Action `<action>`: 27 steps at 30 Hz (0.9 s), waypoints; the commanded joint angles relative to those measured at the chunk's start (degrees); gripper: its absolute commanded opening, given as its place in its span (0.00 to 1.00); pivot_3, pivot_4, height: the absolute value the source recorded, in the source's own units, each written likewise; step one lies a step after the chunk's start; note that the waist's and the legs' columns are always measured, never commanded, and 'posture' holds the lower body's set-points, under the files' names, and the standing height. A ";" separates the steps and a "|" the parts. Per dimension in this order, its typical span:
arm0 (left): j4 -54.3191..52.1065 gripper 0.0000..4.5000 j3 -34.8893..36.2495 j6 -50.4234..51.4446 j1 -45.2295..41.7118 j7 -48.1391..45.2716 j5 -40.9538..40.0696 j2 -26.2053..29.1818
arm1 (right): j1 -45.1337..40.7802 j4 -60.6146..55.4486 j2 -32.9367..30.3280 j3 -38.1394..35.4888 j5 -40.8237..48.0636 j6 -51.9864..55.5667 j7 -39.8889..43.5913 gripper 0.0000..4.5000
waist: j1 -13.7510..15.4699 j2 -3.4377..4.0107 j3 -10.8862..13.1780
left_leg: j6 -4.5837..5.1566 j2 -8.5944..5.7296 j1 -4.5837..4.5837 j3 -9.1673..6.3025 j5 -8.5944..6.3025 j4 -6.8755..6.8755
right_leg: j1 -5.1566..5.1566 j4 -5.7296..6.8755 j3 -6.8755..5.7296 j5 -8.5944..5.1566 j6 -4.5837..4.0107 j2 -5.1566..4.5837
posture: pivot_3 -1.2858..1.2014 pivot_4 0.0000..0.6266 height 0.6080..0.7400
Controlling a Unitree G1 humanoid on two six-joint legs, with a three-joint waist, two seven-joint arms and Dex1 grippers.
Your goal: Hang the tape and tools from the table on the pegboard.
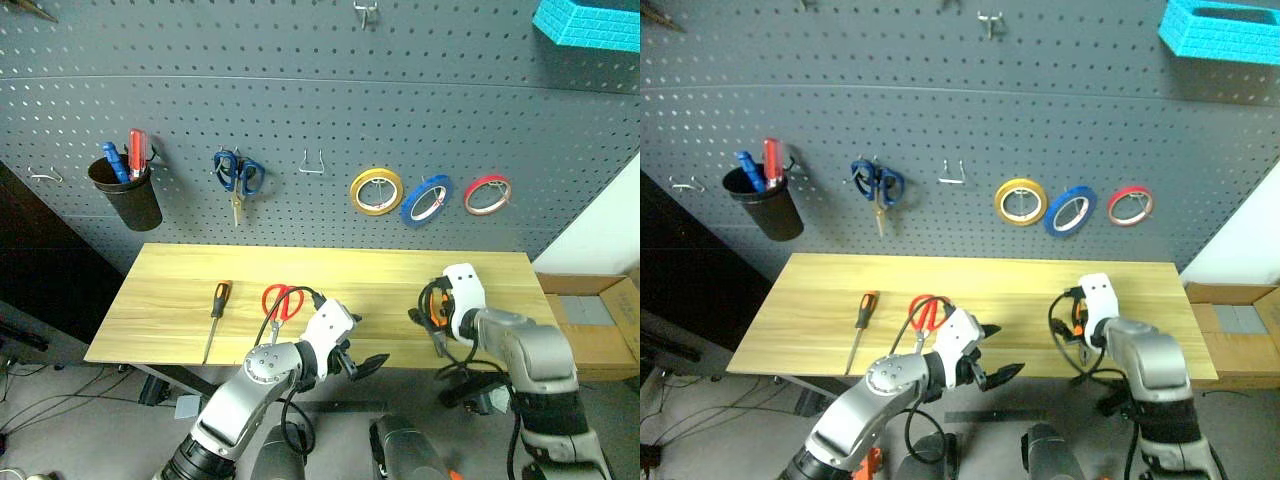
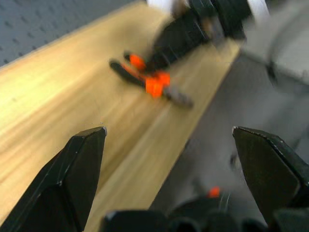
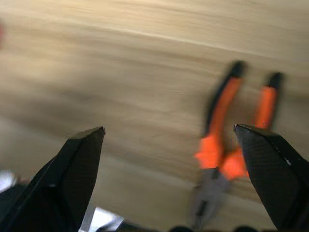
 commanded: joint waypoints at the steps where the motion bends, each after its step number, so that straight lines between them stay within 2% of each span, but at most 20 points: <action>1: 0.10 1.00 0.43 -1.95 -2.42 -0.26 0.20 -1.67 | -3.91 6.72 0.40 -1.91 -0.22 -0.17 -2.49 0.99 | 0.06 0.04 0.21 | 0.10 0.00 -0.29 -0.01 -0.05 -0.02 | -0.26 0.01 -0.05 0.02 0.10 0.01 | 0.53 0.44 1.00; 2: 0.28 1.00 1.02 -1.81 -2.89 -0.15 0.09 -1.81 | -5.50 9.91 0.69 -2.70 -0.53 -0.54 -3.74 0.99 | 0.07 0.03 0.34 | 0.18 0.00 -0.49 -0.08 -0.11 -0.04 | -0.39 0.01 -0.13 0.09 0.32 0.02 | 0.53 0.44 1.00; 7: -1.11 1.00 3.10 -0.79 -1.91 -0.21 -0.38 -0.64 | -9.98 18.76 1.48 -5.14 -1.18 -1.09 -8.46 0.99 | 0.27 0.22 1.03 | 0.80 -0.01 -0.81 -0.19 -0.51 -0.05 | -0.60 -0.01 -0.26 0.09 0.06 0.01 | 0.54 0.45 1.00; 11: -3.82 1.00 4.80 1.30 0.22 0.19 -1.86 -0.42 | -10.56 21.87 0.74 -2.91 -3.41 -3.41 -10.91 0.99 | 0.28 0.31 1.56 | 0.83 -0.04 -0.82 -0.20 -0.59 -0.09 | -0.60 -0.06 -0.27 0.00 0.08 -0.02 | 0.54 0.45 1.00; 23: -7.88 1.00 5.15 4.44 2.04 0.21 -2.17 -0.16 | -12.51 27.60 3.25 -6.04 -2.67 -5.47 -15.11 0.99 | 0.23 0.30 2.72 | 0.82 -0.24 -0.80 -0.22 -0.56 0.04 | -0.56 -0.04 -0.20 -0.15 0.52 -0.17 | 0.55 0.47 1.00; 26: -7.37 1.00 5.19 4.21 1.51 -0.25 -1.98 0.11 | -12.95 28.95 4.22 -7.90 -1.93 -6.01 -16.21 0.86 | 0.20 0.30 2.76 | 0.82 -0.24 -0.80 -0.23 -0.56 0.00 | -0.56 -0.05 -0.22 -0.16 0.51 -0.16 | 0.55 0.47 1.00; 27: -7.27 1.00 5.21 4.18 1.40 -0.28 -1.98 0.12 | -13.02 29.27 4.31 -8.23 -1.79 -6.25 -16.43 0.79 | 0.20 0.30 2.76 | 0.82 -0.24 -0.80 -0.24 -0.56 -0.01 | -0.56 -0.06 -0.23 -0.16 0.51 -0.16 | 0.55 0.47 1.00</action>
